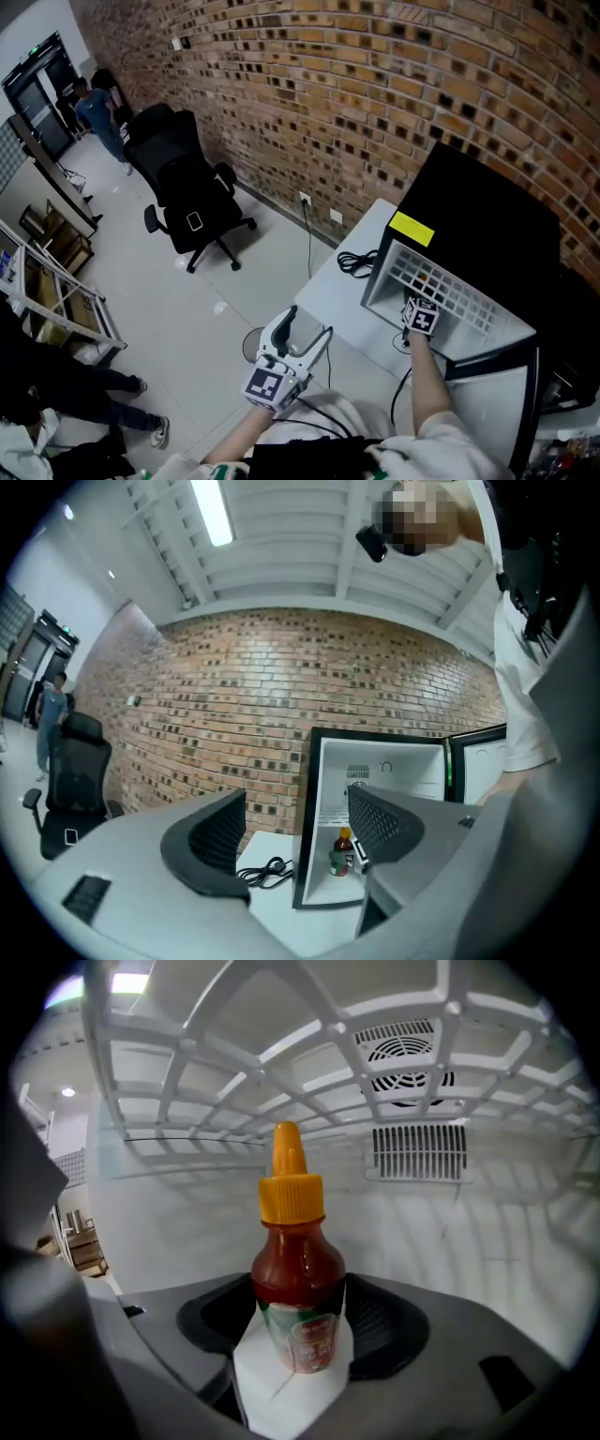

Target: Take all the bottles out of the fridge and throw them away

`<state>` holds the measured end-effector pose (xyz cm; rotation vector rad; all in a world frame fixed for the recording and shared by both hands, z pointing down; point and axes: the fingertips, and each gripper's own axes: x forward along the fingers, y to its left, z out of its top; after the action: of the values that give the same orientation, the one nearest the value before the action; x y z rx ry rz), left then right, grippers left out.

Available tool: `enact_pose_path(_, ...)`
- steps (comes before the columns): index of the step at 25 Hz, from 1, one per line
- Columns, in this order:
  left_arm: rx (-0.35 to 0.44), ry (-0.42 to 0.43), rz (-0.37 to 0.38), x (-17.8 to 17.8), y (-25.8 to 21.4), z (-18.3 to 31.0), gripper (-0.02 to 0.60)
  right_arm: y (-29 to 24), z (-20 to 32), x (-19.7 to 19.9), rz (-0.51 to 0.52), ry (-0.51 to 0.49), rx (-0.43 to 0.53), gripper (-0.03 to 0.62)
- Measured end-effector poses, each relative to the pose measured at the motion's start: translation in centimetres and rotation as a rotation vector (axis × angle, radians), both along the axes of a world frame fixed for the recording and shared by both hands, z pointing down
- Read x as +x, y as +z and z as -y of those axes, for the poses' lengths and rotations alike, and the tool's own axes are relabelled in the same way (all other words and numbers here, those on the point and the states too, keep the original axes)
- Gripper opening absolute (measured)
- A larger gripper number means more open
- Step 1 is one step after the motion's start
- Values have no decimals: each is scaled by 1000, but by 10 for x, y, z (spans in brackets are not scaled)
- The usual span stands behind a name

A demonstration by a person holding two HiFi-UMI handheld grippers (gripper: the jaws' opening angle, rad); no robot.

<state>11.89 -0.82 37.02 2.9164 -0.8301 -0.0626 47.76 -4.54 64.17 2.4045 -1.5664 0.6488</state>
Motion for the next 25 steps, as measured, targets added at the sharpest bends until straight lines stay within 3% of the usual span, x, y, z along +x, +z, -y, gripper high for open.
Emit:
enact_pose_path(6, 3, 1, 6, -5, 8, 6, 340, -2, -23, -29, 21, -41, 7, 301)
enact_pose_path(12, 6, 17, 12, -18, 15, 8, 341, -16, -88, -98, 26, -72, 22, 300)
enact_pose_path(15, -47, -23, -15, -36, 20, 16, 341, -19, -108, -145, 93, -109, -10, 299)
enact_pose_path(18, -74, -79, -19, -68, 35, 32, 340, -20, -98, -208, 156, -230, -23, 299)
enact_pose_path(21, -63, -146, 34, -106, 60, 46, 340, -3, -75, -272, 182, -385, -65, 299)
enact_pose_path(25, -112, -271, 125, -164, 108, 54, 339, 34, -40, -348, 205, -584, -159, 299)
